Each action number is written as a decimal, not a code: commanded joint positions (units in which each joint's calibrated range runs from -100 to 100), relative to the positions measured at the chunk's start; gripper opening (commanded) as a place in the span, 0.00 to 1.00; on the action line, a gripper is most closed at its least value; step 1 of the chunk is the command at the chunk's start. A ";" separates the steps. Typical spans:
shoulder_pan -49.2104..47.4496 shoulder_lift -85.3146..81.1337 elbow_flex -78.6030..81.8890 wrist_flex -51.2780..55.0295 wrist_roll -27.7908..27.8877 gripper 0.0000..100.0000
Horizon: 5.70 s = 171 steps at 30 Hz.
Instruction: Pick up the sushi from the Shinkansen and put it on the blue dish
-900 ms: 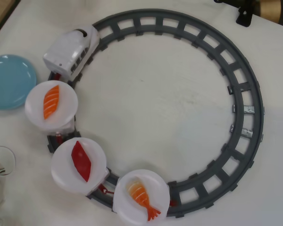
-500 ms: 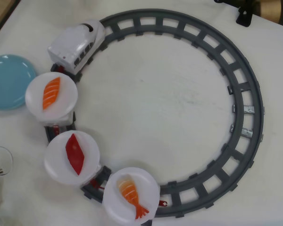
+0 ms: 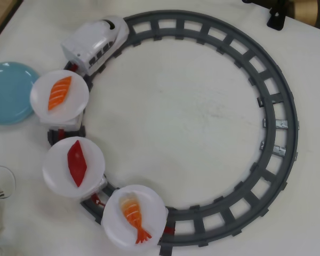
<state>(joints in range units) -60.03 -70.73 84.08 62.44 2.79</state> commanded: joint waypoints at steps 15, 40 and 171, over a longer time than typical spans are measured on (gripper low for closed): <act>-0.27 7.23 -26.01 7.84 -0.34 0.13; 6.69 71.85 -101.66 32.21 8.45 0.34; 27.73 108.43 -145.49 36.71 35.70 0.28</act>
<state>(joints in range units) -33.63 38.17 -58.19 98.32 38.85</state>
